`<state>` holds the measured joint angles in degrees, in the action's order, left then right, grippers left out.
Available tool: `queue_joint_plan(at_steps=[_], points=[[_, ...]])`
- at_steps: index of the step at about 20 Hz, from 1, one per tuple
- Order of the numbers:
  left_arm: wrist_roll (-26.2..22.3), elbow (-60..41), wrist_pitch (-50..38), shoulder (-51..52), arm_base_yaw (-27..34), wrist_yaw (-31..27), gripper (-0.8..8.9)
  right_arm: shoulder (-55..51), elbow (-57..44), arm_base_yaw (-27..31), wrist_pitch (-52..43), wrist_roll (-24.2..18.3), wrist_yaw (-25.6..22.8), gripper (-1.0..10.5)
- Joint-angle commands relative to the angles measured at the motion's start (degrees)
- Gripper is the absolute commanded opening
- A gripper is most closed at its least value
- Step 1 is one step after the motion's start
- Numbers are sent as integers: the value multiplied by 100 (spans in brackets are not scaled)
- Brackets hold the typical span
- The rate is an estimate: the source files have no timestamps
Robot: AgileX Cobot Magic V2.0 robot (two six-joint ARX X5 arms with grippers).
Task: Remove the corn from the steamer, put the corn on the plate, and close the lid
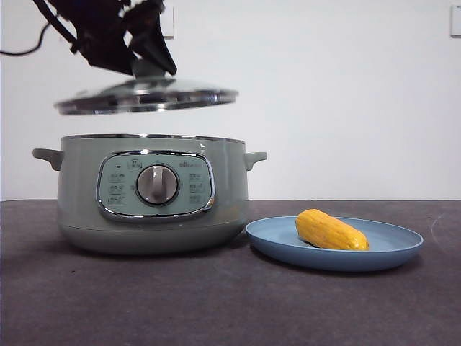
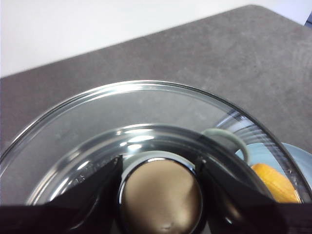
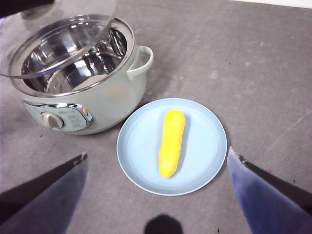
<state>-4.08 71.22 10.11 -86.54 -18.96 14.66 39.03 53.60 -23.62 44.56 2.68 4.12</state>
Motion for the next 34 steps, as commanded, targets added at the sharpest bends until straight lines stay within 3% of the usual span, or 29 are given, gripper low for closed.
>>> queue_joint_plan(at_steps=[1,17,22,30,32,34], points=[[-70,28,-417,-79,-39,37,-9,-4,-17,-7,13,96,15,477],[-223,28,-337,-599,-164,-122,-9,-9,-20,-7,118,96,44,477],[-354,28,-120,-717,-249,-411,-9,-9,-20,-7,118,94,46,477],[-511,28,411,-717,-243,-402,-3,-7,-20,-7,118,92,46,477],[-496,28,411,-717,-245,-391,75,-9,-20,-7,118,92,46,477],[-496,28,396,-717,-243,-391,425,-9,-20,-7,118,92,46,477]])
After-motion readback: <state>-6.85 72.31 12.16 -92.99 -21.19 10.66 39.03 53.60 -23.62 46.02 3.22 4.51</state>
